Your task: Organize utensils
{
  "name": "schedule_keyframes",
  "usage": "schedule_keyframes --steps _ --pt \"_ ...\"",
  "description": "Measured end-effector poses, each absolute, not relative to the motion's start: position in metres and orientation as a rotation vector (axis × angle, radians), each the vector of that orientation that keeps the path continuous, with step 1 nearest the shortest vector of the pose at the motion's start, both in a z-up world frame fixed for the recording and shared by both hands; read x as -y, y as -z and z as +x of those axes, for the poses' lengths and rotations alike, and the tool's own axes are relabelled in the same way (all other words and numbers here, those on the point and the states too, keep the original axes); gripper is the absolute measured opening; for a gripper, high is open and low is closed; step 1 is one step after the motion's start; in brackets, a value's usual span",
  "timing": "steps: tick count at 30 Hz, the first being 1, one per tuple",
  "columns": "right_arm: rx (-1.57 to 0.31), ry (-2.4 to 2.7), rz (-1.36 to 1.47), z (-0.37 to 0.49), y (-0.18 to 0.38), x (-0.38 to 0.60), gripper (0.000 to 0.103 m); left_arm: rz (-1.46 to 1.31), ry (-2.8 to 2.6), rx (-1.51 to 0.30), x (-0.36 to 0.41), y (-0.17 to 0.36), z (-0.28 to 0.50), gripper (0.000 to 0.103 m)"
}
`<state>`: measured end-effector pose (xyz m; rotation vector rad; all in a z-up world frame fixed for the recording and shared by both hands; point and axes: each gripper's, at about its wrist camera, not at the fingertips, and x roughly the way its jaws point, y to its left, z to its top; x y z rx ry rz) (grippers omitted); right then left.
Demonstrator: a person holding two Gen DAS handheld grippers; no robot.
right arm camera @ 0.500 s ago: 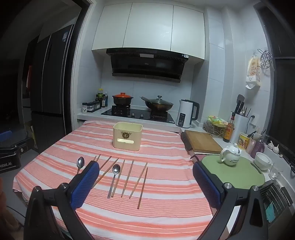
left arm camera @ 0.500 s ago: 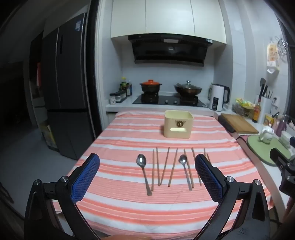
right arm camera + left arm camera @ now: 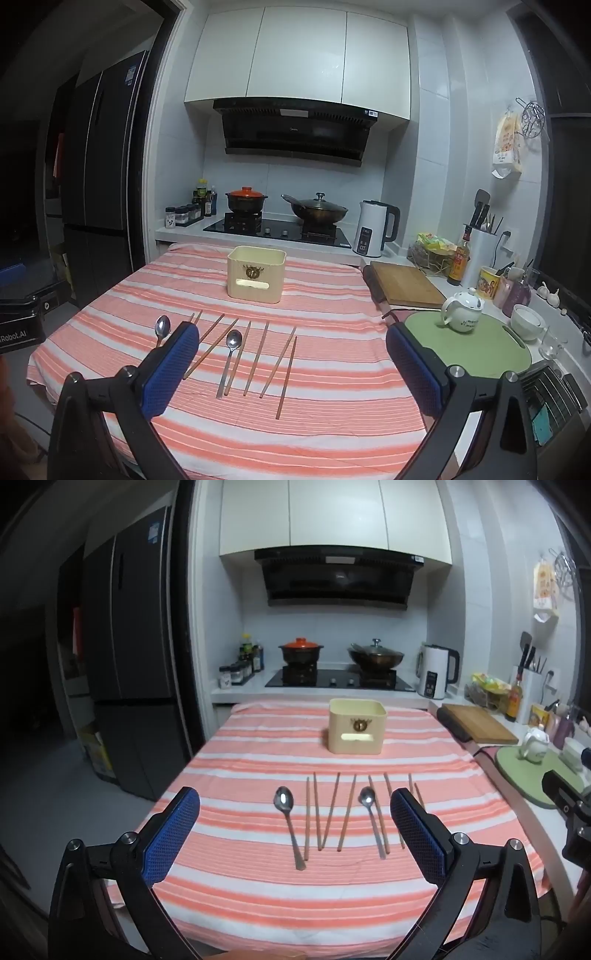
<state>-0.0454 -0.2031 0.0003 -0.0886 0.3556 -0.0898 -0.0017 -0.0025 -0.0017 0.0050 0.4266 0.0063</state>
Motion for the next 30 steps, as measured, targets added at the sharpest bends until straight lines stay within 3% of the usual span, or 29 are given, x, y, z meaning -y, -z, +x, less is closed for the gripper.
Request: schedule_keyframes --steps 30 --pt "-0.361 0.089 -0.093 -0.0427 0.0005 0.2004 0.103 0.014 -0.006 -0.431 0.0035 0.0025 0.0006 0.103"
